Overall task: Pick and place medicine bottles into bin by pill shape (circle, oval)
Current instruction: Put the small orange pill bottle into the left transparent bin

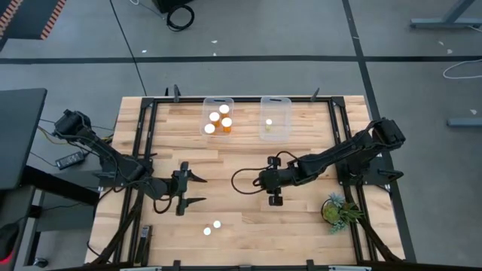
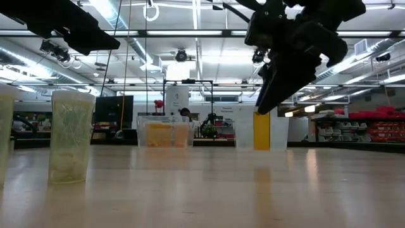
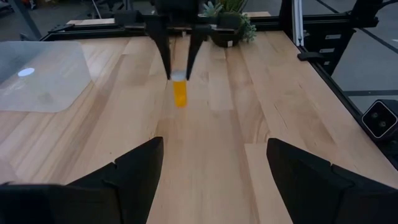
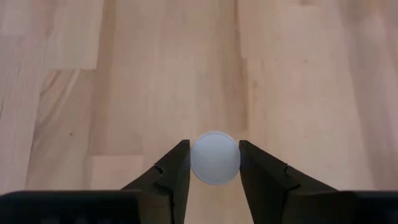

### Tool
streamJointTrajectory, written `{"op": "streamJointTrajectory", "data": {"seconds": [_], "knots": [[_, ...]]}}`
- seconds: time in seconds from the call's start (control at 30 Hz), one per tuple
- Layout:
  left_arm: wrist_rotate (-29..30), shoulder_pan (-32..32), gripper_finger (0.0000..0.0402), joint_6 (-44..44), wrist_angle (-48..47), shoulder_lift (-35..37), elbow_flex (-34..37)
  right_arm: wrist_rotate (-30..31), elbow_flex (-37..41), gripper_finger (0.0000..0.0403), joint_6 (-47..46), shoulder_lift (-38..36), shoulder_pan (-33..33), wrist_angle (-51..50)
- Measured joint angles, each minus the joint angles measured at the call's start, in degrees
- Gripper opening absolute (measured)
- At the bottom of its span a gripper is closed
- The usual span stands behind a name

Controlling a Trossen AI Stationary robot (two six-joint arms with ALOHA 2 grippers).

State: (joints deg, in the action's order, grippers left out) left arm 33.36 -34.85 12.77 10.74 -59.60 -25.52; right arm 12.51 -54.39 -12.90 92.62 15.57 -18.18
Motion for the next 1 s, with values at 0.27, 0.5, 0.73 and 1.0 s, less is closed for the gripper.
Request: {"op": "streamJointTrajectory", "data": {"seconds": [0.27, 0.5, 0.73, 1.0], "knots": [[0.0, 0.0, 0.0293, -0.01, 0.01, -0.02, 0.0, 5.37, 0.02, 0.0134, 1.13, -7.21, -2.55, -3.21], [-0.01, 0.0, 0.0293, -0.01, 0.0, -0.02, 0.0, 8.69, 0.0, 0.0134, 2.74, -13.28, -7.6, -3.08], [0.0, 0.0, 0.0293, 0.0, 0.0, -0.02, 0.0, 8.7, 0.0, 0.0135, 3.29, -15.11, -15.96, -2.92], [-0.01, 0.0, 0.0293, -0.01, -0.02, -0.02, 0.0, 6.99, -0.27, 0.0135, 3.37, -14.68, -25.82, -2.86]]}}
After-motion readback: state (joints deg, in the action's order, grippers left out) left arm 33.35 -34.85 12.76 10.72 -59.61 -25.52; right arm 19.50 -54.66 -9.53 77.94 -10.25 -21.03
